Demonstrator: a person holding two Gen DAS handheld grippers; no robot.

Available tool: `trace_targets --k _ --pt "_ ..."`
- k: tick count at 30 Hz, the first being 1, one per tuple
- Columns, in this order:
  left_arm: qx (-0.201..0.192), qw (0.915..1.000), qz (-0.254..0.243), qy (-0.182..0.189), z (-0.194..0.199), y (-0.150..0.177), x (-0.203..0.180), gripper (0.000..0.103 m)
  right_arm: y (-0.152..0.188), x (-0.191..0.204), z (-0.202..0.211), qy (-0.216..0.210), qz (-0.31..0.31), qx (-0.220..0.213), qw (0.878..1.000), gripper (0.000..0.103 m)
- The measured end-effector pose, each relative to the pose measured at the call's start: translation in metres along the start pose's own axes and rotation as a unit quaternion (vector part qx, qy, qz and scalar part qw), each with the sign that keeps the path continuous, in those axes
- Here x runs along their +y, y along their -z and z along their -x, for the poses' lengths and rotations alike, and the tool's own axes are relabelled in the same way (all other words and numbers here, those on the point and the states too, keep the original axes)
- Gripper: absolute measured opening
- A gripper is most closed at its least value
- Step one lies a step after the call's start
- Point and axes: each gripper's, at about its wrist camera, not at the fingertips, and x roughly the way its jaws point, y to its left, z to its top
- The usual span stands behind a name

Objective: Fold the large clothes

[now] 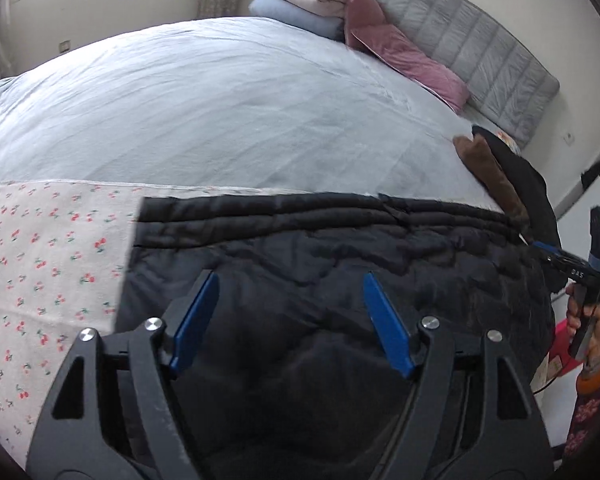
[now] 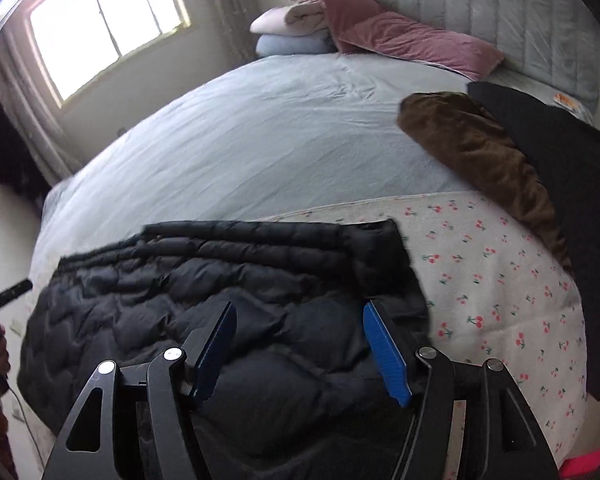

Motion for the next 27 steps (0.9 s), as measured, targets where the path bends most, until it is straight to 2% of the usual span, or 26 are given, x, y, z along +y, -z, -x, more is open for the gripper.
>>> trace_targets --k 4,8,11,14,17,19,21,22,25,27 --pt "0.039 0.9988 -0.029 0.002 -0.056 -0.007 -0.043 0.075 -0.006 0.068 -0.062 -0.005 0.074 0.030 0.997 0.067" --pt "0.036 0.9933 -0.075 -0.080 -0.094 -0.018 -0.039 0.075 -0.015 0.081 -0.110 0.046 0.116 0.021 0.992 0.067" --pt "0.041 0.9890 -0.062 -0.128 -0.104 -0.032 0.000 0.076 -0.028 0.047 -0.122 0.061 0.080 0.014 0.995 0.067" --pt "0.047 0.9805 -0.040 -0.186 -0.102 -0.037 0.054 0.076 -0.035 -0.011 -0.120 0.099 0.032 0.012 0.995 0.067" --pt "0.062 0.9662 -0.010 -0.250 -0.097 -0.028 0.111 0.076 -0.033 -0.076 -0.113 0.141 -0.036 0.024 0.989 0.066" --pt "0.065 0.9595 0.012 -0.274 -0.084 -0.021 0.140 0.076 -0.024 -0.116 -0.105 0.184 -0.078 0.034 0.979 0.066" --pt "0.057 0.9587 0.032 -0.277 -0.064 -0.017 0.153 0.076 -0.011 -0.140 -0.085 0.164 -0.113 0.023 0.980 0.067" --pt "0.043 0.9621 0.033 -0.267 -0.052 -0.016 0.152 0.076 -0.007 -0.141 -0.073 0.161 -0.114 0.014 0.980 0.067" --pt "0.001 0.9696 0.019 -0.244 -0.017 -0.011 0.125 0.076 0.003 -0.115 -0.037 0.148 -0.073 -0.018 0.986 0.069" --pt "-0.021 0.9778 0.008 -0.208 0.000 -0.008 0.090 0.076 0.007 -0.084 -0.017 0.115 -0.053 -0.027 0.992 0.069"
